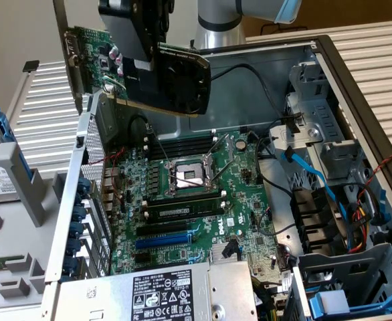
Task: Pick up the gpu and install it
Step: 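Insert the gpu into the slot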
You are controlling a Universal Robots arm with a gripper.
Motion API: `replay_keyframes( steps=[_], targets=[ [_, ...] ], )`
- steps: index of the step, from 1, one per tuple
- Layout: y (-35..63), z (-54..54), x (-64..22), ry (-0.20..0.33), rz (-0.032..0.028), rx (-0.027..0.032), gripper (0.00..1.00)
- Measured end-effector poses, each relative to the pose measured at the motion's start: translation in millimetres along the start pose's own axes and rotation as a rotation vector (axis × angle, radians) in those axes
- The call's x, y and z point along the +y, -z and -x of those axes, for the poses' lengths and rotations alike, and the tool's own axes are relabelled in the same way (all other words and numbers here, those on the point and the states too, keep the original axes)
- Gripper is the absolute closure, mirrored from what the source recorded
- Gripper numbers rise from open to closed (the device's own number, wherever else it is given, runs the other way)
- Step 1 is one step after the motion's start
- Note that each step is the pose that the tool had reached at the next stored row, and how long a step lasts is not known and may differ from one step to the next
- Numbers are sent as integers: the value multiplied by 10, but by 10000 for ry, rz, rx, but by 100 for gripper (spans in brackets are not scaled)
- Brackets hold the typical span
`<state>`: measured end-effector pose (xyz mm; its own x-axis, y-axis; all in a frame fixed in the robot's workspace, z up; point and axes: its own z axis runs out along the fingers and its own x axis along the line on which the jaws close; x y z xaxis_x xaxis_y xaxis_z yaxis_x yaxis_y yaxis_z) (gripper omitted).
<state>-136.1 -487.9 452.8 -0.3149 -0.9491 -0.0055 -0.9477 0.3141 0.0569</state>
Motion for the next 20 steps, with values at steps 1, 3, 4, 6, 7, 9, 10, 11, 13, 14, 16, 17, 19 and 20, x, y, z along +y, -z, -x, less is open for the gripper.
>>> replay_keyframes(
  steps=[1,3,4,6,7,9,10,11,13,14,16,17,19,20],
  targets=[
    [1,0,0,158,-67,-14,72],
    [0,0,0,497,-170,-33,72],
    [-1,0,-1,680,-190,-32,72],
    [-2,0,-1,1040,-208,-21,72],
    [-4,0,-1,1219,-209,-15,72],
    [-8,0,-1,1577,-207,4,72],
    [-10,0,-1,1756,-206,12,72],
    [-11,0,-1,1953,-204,22,72],
    [-11,-1,-1,2056,-203,26,72],
    [-11,0,-1,2056,-204,26,72],
    [-11,0,-1,2124,-204,29,72],
    [-12,0,-1,2275,-206,35,72],
    [-12,0,-1,2650,-208,51,72],
    [-12,0,-1,2831,-209,58,72]
  ],
)
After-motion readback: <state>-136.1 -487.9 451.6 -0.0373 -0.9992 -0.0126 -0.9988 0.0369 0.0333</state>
